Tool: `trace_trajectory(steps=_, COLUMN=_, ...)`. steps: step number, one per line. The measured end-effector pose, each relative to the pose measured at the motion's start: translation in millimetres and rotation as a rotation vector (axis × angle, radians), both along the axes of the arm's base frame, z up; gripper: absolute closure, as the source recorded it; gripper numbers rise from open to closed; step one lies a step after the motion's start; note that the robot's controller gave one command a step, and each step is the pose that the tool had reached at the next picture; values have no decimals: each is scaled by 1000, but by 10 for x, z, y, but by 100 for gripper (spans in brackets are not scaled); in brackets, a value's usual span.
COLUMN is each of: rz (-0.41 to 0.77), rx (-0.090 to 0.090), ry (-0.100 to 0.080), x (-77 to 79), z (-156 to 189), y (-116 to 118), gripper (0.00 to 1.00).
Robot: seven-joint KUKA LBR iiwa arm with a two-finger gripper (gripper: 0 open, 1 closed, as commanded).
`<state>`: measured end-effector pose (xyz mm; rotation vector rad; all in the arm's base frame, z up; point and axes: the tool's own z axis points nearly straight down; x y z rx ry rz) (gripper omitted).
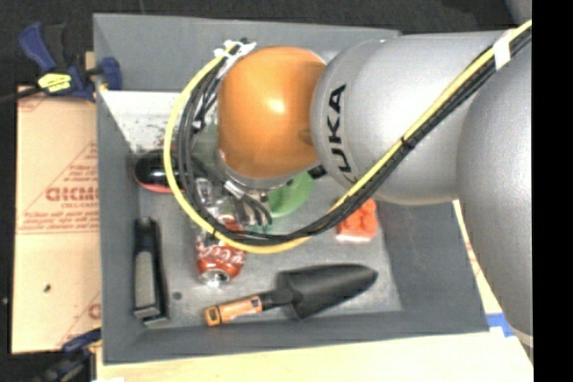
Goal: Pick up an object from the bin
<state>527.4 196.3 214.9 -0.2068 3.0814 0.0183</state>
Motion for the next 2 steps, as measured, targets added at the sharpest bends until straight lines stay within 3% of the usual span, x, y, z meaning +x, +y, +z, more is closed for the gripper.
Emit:
trace_trajectory(steps=1, rz=-22, rx=0, ry=4, x=-87, z=-126, y=-209, gripper=100)
trace_trajectory(steps=2, rz=160, rx=-7, ry=-1, x=-253, z=-850, y=170, gripper=100)
